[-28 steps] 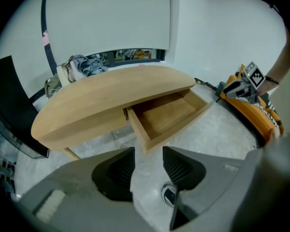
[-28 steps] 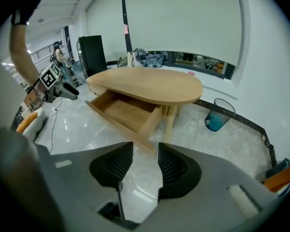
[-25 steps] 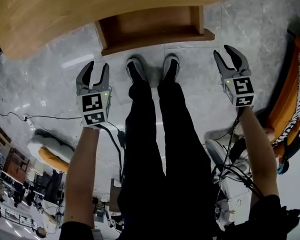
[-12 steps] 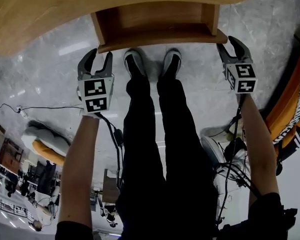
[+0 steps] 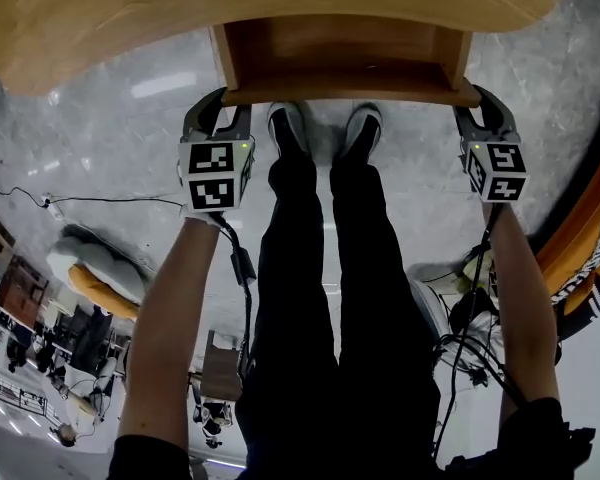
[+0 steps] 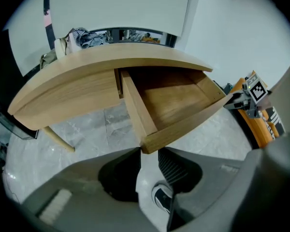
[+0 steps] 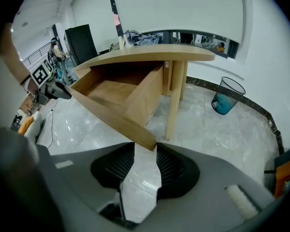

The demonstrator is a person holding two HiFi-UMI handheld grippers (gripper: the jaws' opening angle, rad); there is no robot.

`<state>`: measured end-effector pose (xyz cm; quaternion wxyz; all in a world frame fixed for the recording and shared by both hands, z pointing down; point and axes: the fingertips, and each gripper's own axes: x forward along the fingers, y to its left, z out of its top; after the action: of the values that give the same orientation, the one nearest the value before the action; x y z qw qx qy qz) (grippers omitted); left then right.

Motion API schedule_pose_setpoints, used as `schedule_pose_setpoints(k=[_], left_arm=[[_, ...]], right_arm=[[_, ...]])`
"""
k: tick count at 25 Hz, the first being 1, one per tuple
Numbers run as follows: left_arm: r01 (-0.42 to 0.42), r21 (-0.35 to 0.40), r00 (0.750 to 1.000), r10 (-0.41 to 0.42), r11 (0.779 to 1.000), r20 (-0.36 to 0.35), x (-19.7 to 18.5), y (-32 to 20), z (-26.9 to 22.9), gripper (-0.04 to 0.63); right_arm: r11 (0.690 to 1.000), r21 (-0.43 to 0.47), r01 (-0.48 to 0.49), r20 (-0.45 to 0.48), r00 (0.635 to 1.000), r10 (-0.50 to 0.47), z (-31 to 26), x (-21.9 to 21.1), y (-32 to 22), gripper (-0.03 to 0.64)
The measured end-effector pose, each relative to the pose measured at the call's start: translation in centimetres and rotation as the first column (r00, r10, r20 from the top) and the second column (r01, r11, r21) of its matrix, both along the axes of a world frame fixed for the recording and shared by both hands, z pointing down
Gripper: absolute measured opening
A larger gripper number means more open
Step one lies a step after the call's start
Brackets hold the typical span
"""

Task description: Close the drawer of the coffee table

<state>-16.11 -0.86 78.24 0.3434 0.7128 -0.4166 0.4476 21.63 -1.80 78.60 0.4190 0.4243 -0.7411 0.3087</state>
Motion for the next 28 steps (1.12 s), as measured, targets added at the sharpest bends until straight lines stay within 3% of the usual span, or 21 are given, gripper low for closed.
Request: schedule_pose_setpoints(k=[8, 17, 28], left_arm=[[0.094, -0.019, 0.994, -0.095, 0.995, -0.047, 0.2, -0.5, -1.0, 0.121], [0.147, -0.036, 0.986, -0.149, 0.989, -0.076, 0.0, -0.8, -1.7, 0.122], [0.164, 0.022, 0.984, -0.162, 0.986, -0.076, -0.4, -4.2, -1.9, 0.122]], right_arm=[[1.000, 0.005, -0.017, 0.020, 1.000, 0.017, -0.8, 0.1, -0.4, 0.146], [0.999, -0.002, -0.041, 0.050, 0.998, 0.041, -1.6, -0.1, -0.7, 0.146], [0.990, 0.019, -0.143, 0.078, 0.987, 0.141, -1.9, -0.5, -3.5, 0.144]])
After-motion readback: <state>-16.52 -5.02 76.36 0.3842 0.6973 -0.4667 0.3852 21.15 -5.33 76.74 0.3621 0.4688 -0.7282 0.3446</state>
